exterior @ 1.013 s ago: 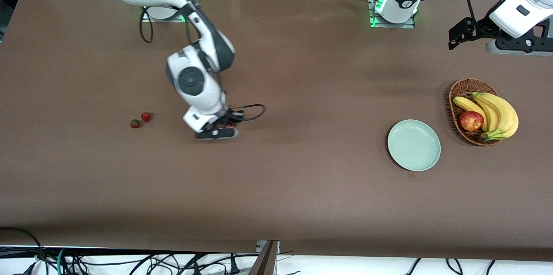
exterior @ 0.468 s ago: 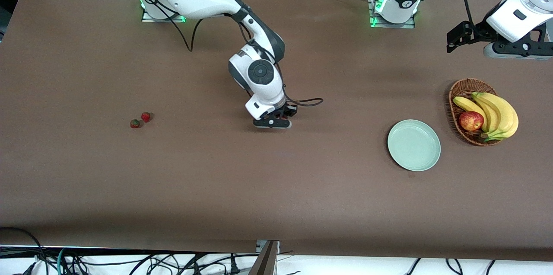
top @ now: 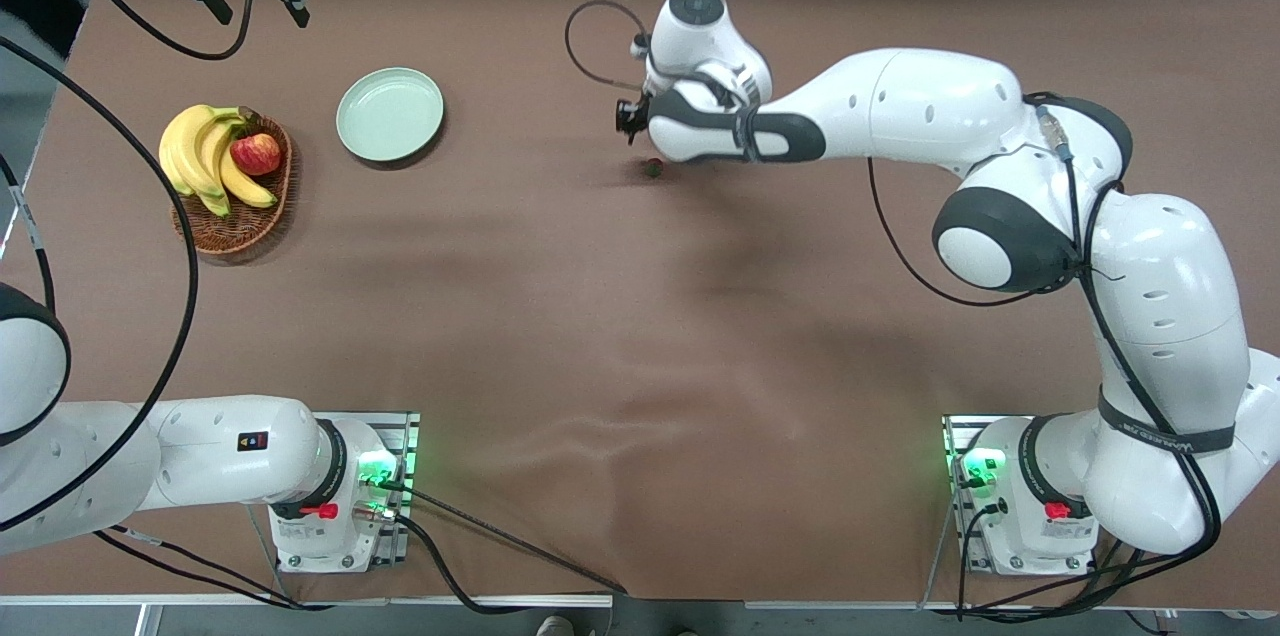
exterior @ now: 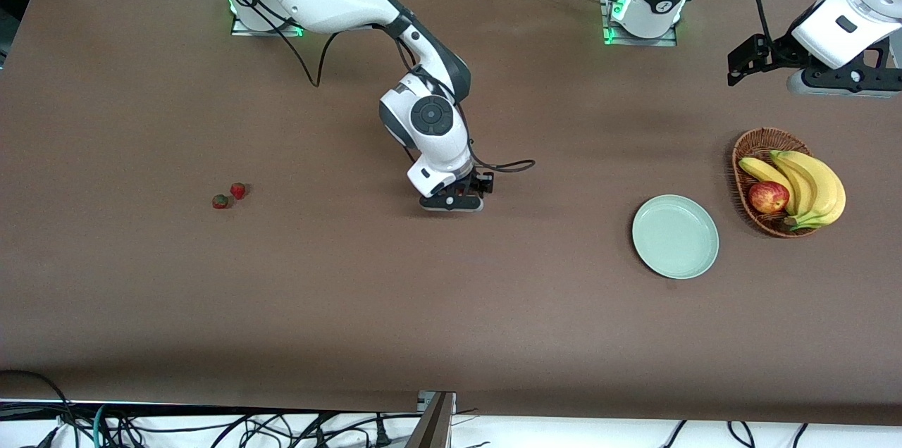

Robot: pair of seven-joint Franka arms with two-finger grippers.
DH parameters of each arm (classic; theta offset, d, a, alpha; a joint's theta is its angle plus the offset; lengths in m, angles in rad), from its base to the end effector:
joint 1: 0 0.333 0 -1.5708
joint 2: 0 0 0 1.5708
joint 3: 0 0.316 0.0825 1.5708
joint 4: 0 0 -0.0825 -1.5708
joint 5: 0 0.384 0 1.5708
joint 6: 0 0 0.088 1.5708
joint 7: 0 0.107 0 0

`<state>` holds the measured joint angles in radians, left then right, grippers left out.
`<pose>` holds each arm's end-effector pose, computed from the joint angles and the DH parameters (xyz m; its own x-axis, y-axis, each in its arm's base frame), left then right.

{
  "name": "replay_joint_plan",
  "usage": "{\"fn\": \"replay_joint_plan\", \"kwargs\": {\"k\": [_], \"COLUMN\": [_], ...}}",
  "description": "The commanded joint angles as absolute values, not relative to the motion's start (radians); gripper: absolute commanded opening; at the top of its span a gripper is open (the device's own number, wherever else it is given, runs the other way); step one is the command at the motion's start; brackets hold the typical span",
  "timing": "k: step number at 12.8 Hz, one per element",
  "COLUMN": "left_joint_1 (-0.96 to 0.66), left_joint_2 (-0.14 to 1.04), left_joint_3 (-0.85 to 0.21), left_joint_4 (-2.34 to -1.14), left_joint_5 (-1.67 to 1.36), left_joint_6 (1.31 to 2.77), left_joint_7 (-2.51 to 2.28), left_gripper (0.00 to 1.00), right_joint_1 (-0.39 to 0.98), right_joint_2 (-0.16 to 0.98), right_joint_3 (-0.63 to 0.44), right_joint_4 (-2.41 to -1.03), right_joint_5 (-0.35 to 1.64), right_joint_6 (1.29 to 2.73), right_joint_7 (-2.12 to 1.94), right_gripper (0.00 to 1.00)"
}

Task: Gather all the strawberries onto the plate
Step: 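Carry the strawberry to mid-table and release it with the right gripper, then return the right gripper to the strawberries while the left gripper reaches mid-table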

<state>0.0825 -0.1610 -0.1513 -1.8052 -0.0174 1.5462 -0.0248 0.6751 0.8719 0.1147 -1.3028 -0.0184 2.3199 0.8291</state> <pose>0.4957 -0.0415 0.5962 0.9943 -0.0397 -0.0994 -0.0409 -0.9991 -0.0093 0.5514 0.5243 0.2327 0.9958 -0.0786 0.0468 -0.0703 -0.9849 -0.1583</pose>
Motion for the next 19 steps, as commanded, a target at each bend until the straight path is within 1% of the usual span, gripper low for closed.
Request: {"fn": "replay_joint_plan", "kwargs": {"k": [1, 3, 6, 8, 9, 11, 13, 14, 15, 19], "left_joint_1": [0.087, 0.074, 0.028, -0.006, -0.038, -0.063, -0.081, -0.124, -0.176, -0.456], "left_joint_2": [-0.146, -0.132, -0.129, -0.118, -0.08, -0.022, 0.053, 0.087, 0.121, 0.291], "left_joint_3": [-0.158, -0.158, -0.166, -0.166, -0.173, -0.173, -0.172, -0.17, -0.17, -0.15], "left_joint_4": [-1.77, -1.77, -1.764, -1.77, -1.776, -1.766, -1.761, -1.77, -1.793, -1.807], "left_joint_5": [-0.035, -0.031, -0.061, -0.083, -0.081, -0.081, -0.174, -0.249, -0.256, -0.229], "left_joint_6": [1.542, 1.542, 1.557, 1.566, 1.572, 1.577, 1.598, 1.693, 1.815, 2.124], "left_joint_7": [-0.003, -0.009, -0.017, -0.011, -0.012, -0.002, 0.006, -0.036, -0.149, -0.57], "left_gripper": [1.0, 1.0, 1.0, 1.0, 1.0, 1.0, 1.0, 1.0, 1.0, 1.0], "right_joint_1": [0.567, 0.449, 0.272, 0.165, 0.135, 0.132, 0.132, 0.132, 0.132, 0.132], "right_joint_2": [0.812, 0.749, 0.718, 0.718, 0.715, 0.672, 0.599, 0.563, 0.54, 0.494], "right_joint_3": [0.123, 0.123, 0.121, 0.12, 0.103, 0.055, 0.022, 0.014, -0.01, -0.064], "right_joint_4": [-1.235, -1.25, -1.256, -1.27, -1.304, -1.408, -1.588, -1.682, -1.756, -1.955], "right_joint_5": [-0.014, -0.006, -0.009, -0.009, -0.011, -0.015, -0.023, -0.025, -0.026, -0.026], "right_joint_6": [2.101, 1.96, 1.801, 1.746, 1.744, 1.79, 1.915, 1.996, 2.063, 2.241], "right_joint_7": [0.609, 0.394, 0.2, 0.099, 0.094, 0.094, 0.091, 0.071, 0.03, -0.051], "right_gripper": [1.0, 1.0, 1.0, 1.0, 1.0, 1.0, 1.0, 1.0, 1.0, 1.0]}}
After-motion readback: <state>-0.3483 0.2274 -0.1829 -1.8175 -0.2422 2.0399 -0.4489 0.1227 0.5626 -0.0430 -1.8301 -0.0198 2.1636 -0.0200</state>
